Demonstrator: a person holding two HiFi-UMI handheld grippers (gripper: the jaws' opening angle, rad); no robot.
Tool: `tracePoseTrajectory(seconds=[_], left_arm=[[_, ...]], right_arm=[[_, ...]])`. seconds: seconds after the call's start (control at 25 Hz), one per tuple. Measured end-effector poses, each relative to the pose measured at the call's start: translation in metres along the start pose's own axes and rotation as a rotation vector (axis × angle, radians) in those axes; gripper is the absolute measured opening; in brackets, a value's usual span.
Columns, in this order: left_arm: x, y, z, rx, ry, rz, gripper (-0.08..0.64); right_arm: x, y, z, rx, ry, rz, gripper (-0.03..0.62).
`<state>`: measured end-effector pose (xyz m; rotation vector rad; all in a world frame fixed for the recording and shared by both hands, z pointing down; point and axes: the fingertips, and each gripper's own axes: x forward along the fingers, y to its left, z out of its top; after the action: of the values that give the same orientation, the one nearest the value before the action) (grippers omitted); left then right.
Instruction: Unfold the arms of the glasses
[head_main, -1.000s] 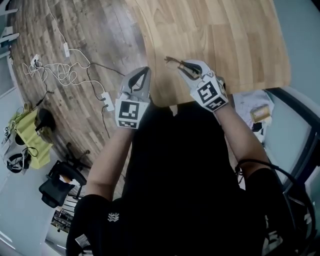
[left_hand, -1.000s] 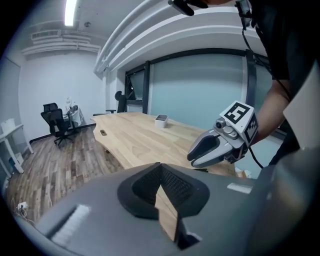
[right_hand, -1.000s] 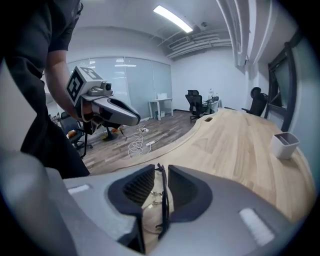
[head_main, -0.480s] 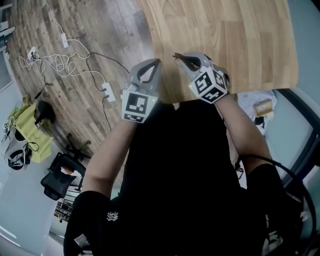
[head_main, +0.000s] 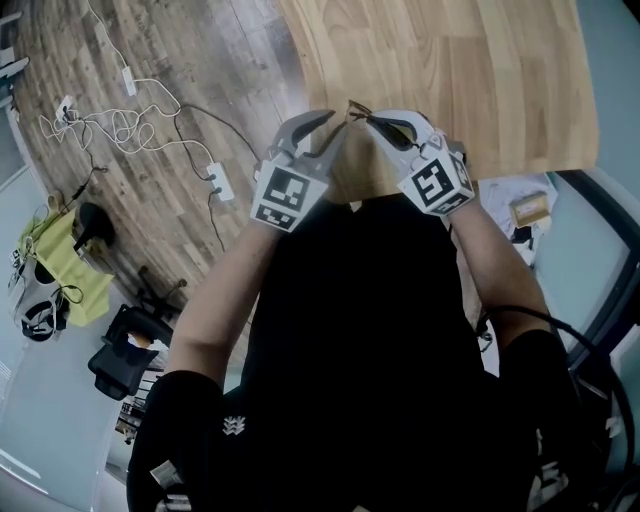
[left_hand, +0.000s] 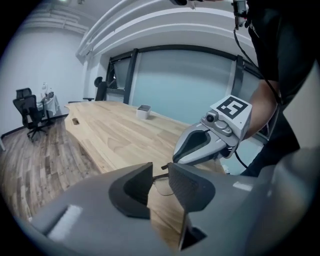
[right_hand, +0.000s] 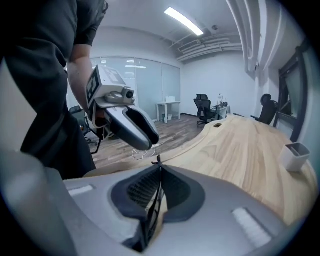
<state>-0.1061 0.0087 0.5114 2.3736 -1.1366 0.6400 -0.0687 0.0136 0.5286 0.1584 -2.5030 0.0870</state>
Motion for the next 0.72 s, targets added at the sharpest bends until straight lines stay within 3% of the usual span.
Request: tracePoseTrajectory(seconds=[0.08,0.24,0.44,0.72], left_arm=[[0.009,-0.009,-0.001,-0.023,0.003,-0.074,0.147],[0.021,-0.027,-0.001,-0.061,0.023,-0.178,0.169],[0.021,-0.046,0.004,-0.031,0.043,-0.246,0.169],[0.018,-0.067,0.009,0.005,0.056,-0.283,0.167]], right_arm=[[-0.004,0.001,0.009,0.004,-0.056,0.003,0.015],[-0.013,0.001,0.015,-0.004,-0.108,0.0,0.014],[-0.021,0.004,0.018,-0.004,-0.147,-0.008,0.015],[-0.038,0.011,0.013,-0.012,-0.151,-0.02,0.022]])
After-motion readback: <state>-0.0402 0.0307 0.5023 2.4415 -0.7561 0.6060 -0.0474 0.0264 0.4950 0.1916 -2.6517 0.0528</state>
